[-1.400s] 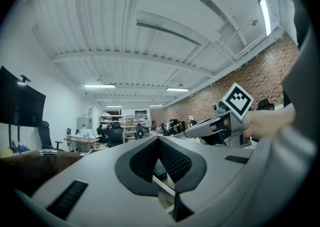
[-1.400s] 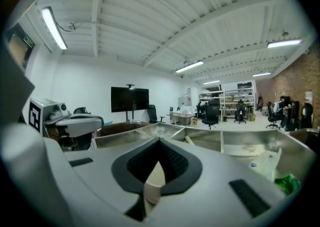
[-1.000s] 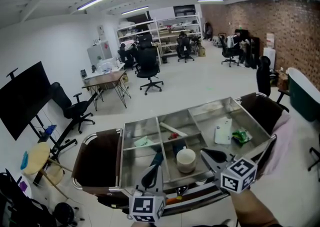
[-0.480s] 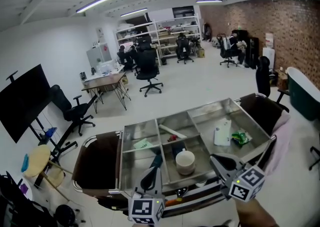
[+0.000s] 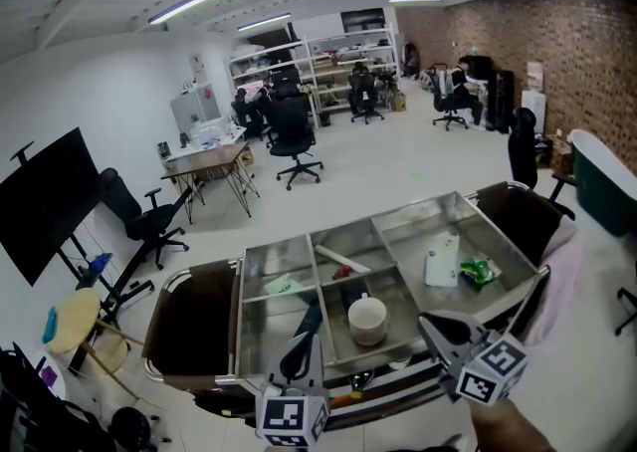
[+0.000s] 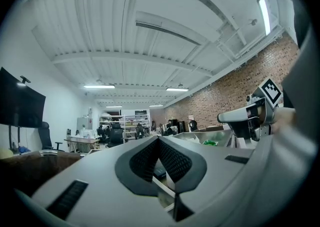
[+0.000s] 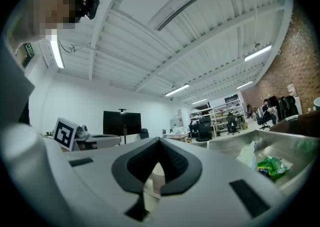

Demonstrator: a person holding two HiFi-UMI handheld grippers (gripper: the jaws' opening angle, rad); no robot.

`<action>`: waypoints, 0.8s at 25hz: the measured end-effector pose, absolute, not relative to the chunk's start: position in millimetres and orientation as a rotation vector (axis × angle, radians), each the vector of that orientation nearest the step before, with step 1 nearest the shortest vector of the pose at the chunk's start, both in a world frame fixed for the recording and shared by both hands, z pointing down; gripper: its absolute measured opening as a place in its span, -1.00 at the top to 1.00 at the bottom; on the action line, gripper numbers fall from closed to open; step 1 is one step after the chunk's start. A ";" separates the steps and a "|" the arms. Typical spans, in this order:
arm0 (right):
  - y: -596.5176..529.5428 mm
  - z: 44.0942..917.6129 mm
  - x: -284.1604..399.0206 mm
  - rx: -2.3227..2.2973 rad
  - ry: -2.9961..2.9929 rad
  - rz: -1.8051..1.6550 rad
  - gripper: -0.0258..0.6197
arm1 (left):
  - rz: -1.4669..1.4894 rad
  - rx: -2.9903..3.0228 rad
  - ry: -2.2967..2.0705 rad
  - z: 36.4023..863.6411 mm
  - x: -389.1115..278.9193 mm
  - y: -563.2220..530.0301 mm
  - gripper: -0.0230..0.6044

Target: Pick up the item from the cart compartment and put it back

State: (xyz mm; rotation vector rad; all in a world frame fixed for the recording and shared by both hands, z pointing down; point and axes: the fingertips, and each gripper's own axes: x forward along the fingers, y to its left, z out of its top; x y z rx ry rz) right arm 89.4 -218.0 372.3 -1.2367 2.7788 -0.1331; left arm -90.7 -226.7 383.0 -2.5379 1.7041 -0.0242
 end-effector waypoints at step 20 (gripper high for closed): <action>-226.0 385.8 88.6 -1.264 2.807 -0.188 0.88 | -0.030 -2.553 1.677 381.4 -85.1 -225.0 0.93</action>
